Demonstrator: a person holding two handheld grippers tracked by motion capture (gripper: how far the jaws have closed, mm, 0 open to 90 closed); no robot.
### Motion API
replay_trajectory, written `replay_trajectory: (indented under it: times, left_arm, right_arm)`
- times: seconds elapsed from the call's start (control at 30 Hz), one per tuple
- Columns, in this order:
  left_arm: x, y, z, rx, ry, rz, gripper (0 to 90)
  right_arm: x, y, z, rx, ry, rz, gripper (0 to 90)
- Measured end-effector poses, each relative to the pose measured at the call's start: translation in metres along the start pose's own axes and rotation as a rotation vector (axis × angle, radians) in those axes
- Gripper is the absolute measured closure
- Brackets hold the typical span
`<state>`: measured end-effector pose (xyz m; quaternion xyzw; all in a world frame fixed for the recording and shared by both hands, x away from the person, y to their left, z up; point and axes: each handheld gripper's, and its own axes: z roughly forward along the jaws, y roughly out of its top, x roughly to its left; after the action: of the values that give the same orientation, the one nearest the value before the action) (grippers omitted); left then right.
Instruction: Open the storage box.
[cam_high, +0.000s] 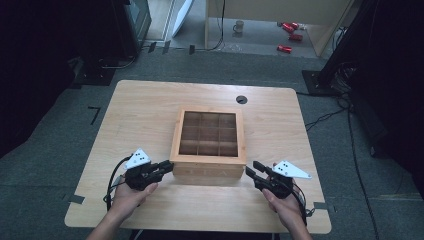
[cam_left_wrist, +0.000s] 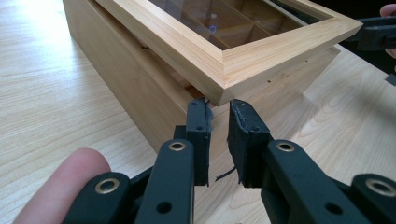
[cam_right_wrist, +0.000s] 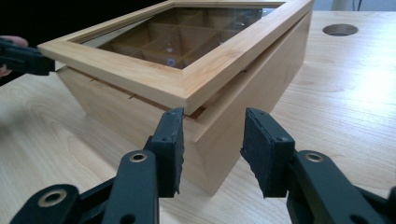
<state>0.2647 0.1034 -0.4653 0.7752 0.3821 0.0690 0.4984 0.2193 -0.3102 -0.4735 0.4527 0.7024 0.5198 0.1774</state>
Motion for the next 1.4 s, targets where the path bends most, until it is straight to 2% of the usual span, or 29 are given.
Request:
replay_trajectory:
  times: [0.23,0.43,0.57,0.7,0.9,1.0,1.07,1.17,1.4]
  left_arm:
    - [0.0,0.001,0.001,-0.001,0.002,-0.002,81.2]
    - [-0.001,0.004,-0.001,-0.011,-0.002,-0.003,81.2]
    - [-0.001,0.005,-0.001,-0.013,-0.001,-0.001,81.1]
    - [-0.001,0.004,-0.001,-0.011,0.001,0.0,81.0]
    - [-0.001,0.004,-0.001,-0.007,0.005,0.005,80.7]
    - [-0.002,0.005,-0.001,-0.011,0.005,0.003,80.7]
    - [-0.001,0.005,-0.002,-0.012,0.003,0.002,80.8]
    - [-0.001,0.005,-0.001,-0.011,0.0,-0.001,80.8]
    - [-0.001,0.005,-0.002,-0.013,-0.001,-0.004,80.8]
  right_arm:
    - [0.006,0.0,0.002,0.011,0.01,-0.04,52.7]
    - [0.011,0.0,0.008,0.017,-0.018,-0.058,49.8]
    - [0.014,0.002,0.011,0.024,-0.049,-0.059,53.6]
    - [0.017,0.004,0.011,-0.004,-0.061,-0.052,57.9]
    - [0.019,0.008,0.01,-0.042,-0.05,-0.043,61.0]
    - [0.018,0.007,0.01,-0.029,-0.046,-0.046,60.1]
    - [0.016,0.005,0.012,-0.001,-0.039,-0.05,55.1]
    - [0.014,-0.001,0.015,0.03,-0.046,-0.047,54.0]
    - [0.014,0.002,0.017,0.008,-0.086,-0.049,55.0]
